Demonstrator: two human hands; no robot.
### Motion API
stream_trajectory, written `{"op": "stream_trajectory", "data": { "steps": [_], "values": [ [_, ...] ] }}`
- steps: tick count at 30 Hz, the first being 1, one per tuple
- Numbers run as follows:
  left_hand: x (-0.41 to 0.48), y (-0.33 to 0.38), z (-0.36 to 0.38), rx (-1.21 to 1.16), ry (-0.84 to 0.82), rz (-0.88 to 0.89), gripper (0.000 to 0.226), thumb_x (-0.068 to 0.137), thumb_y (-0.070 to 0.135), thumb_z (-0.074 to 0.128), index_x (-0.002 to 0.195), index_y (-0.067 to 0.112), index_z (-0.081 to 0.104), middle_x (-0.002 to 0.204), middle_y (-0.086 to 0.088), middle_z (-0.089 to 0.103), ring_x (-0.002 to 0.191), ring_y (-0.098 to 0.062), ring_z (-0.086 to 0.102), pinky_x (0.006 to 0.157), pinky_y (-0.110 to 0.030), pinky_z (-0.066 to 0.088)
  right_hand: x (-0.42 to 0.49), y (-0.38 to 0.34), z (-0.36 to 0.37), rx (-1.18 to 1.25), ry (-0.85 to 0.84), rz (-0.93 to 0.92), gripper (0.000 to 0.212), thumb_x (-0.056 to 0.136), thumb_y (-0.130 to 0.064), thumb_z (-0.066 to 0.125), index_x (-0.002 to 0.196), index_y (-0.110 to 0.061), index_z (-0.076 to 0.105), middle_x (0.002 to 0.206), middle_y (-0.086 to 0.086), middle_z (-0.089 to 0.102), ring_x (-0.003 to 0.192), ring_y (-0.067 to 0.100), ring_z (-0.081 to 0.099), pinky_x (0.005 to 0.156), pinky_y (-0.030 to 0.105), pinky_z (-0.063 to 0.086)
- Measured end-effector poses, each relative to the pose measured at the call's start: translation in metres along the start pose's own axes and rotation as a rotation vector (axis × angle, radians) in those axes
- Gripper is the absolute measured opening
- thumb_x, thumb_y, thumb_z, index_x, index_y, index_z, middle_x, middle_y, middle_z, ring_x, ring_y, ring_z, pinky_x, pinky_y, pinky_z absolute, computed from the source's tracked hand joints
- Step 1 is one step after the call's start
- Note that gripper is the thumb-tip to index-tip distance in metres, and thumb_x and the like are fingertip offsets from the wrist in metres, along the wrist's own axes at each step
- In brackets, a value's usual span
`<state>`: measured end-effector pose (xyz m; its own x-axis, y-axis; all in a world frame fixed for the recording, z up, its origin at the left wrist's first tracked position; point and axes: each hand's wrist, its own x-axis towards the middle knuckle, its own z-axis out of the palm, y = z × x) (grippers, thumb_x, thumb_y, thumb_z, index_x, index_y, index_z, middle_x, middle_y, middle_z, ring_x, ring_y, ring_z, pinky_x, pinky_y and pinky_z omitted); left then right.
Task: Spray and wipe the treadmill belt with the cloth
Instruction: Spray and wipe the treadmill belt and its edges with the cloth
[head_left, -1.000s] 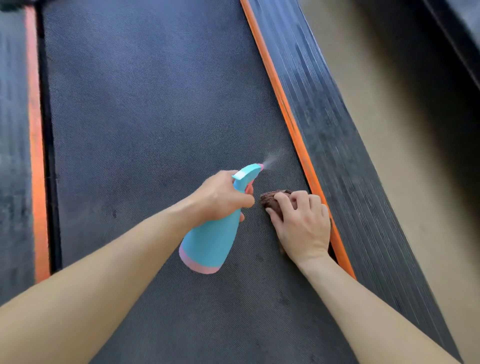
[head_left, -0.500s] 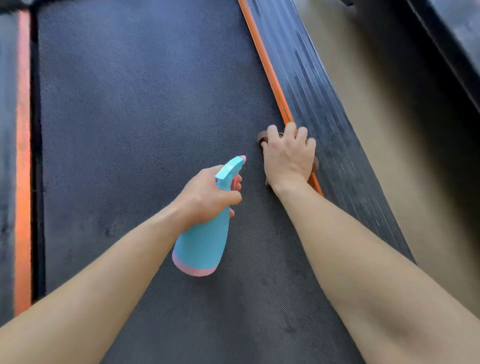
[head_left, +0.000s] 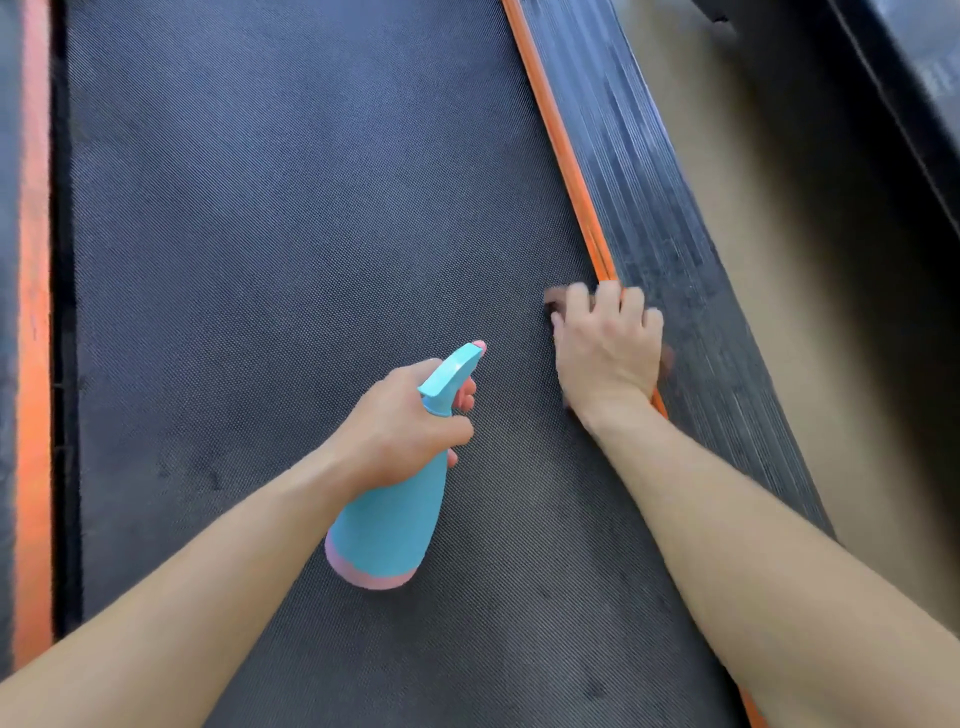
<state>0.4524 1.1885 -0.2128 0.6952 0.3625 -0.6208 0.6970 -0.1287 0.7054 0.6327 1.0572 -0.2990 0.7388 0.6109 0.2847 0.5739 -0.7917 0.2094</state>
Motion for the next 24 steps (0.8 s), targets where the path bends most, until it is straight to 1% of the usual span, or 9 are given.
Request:
{"op": "stream_trajectory", "data": {
  "steps": [3,6,8,10,13,16,19,21,24],
  "values": [
    [-0.001,-0.003,-0.006,-0.009,0.007,-0.002,0.04,0.08,0.011,0.07,0.118,0.025,0.069,0.107,0.004,0.074,0.067,-0.021,0.078,0.083,-0.033,0.06,0.041,-0.018,0.001,-0.009,-0.038,0.07,0.026,0.092,-0.042,0.066,0.099,-0.018,0.063,0.097,0.009,0.063,0.09,0.032,0.059,0.074,0.041,0.045],
    [-0.002,-0.003,-0.015,0.001,0.025,0.0,0.036,0.083,0.007,0.068,0.115,0.023,0.069,0.109,0.004,0.074,0.067,-0.02,0.078,0.079,-0.029,0.058,0.006,-0.01,-0.01,0.055,-0.038,0.065,0.027,0.093,-0.042,0.064,0.1,-0.015,0.062,0.096,0.011,0.063,0.089,0.034,0.058,0.073,0.043,0.045],
    [-0.002,-0.002,-0.017,-0.011,0.021,0.008,0.036,0.08,0.01,0.069,0.114,0.022,0.069,0.108,0.003,0.074,0.066,-0.021,0.078,0.083,-0.033,0.059,-0.049,0.008,-0.02,0.114,-0.049,-0.013,0.026,0.094,-0.041,0.062,0.099,-0.015,0.062,0.095,0.011,0.061,0.086,0.034,0.056,0.071,0.044,0.044],
    [-0.001,-0.001,-0.017,-0.029,0.023,0.008,0.032,0.08,0.009,0.07,0.11,0.02,0.069,0.109,0.003,0.073,0.066,-0.023,0.078,0.081,-0.033,0.058,-0.089,0.027,-0.026,0.139,-0.081,-0.145,0.026,0.094,-0.042,0.063,0.097,-0.016,0.063,0.092,0.01,0.059,0.083,0.034,0.054,0.068,0.044,0.042],
    [0.0,-0.003,-0.013,-0.055,0.026,0.014,0.026,0.082,0.001,0.069,0.104,0.017,0.068,0.11,0.002,0.072,0.065,-0.025,0.078,0.074,-0.03,0.056,-0.074,0.032,-0.014,0.105,-0.063,-0.25,0.028,0.096,-0.045,0.059,0.098,-0.017,0.062,0.092,0.009,0.058,0.083,0.034,0.054,0.067,0.044,0.041],
    [-0.001,-0.007,-0.01,-0.074,0.029,-0.003,0.024,0.083,0.001,0.069,0.1,0.018,0.068,0.109,-0.001,0.073,0.065,-0.024,0.078,0.072,-0.03,0.057,-0.016,0.003,0.005,0.072,0.029,-0.146,0.028,0.095,-0.045,0.06,0.103,-0.018,0.061,0.096,0.01,0.06,0.086,0.034,0.056,0.07,0.043,0.044],
    [-0.005,-0.006,-0.007,-0.067,0.035,-0.014,0.028,0.084,-0.001,0.067,0.107,0.014,0.07,0.11,-0.004,0.073,0.06,-0.016,0.074,0.06,-0.019,0.054,0.025,-0.016,0.009,0.061,-0.027,-0.049,0.032,0.092,-0.045,0.065,0.109,-0.018,0.064,0.098,0.01,0.062,0.089,0.035,0.058,0.072,0.042,0.045],
    [-0.007,-0.005,-0.006,-0.047,0.027,-0.009,0.029,0.084,0.0,0.067,0.109,0.014,0.069,0.108,-0.001,0.074,0.063,-0.019,0.076,0.06,-0.016,0.054,0.015,-0.012,0.004,0.1,-0.051,-0.029,0.032,0.093,-0.045,0.064,0.11,-0.017,0.063,0.099,0.01,0.061,0.09,0.036,0.056,0.072,0.043,0.045],
    [-0.01,-0.004,-0.005,0.009,0.021,0.014,0.025,0.083,0.002,0.068,0.104,0.016,0.068,0.102,0.007,0.072,0.066,-0.023,0.078,0.065,-0.02,0.055,-0.04,0.006,-0.01,0.179,-0.018,-0.123,0.029,0.095,-0.045,0.056,0.105,-0.019,0.06,0.098,0.009,0.059,0.087,0.034,0.054,0.07,0.044,0.041]
  ]
}}
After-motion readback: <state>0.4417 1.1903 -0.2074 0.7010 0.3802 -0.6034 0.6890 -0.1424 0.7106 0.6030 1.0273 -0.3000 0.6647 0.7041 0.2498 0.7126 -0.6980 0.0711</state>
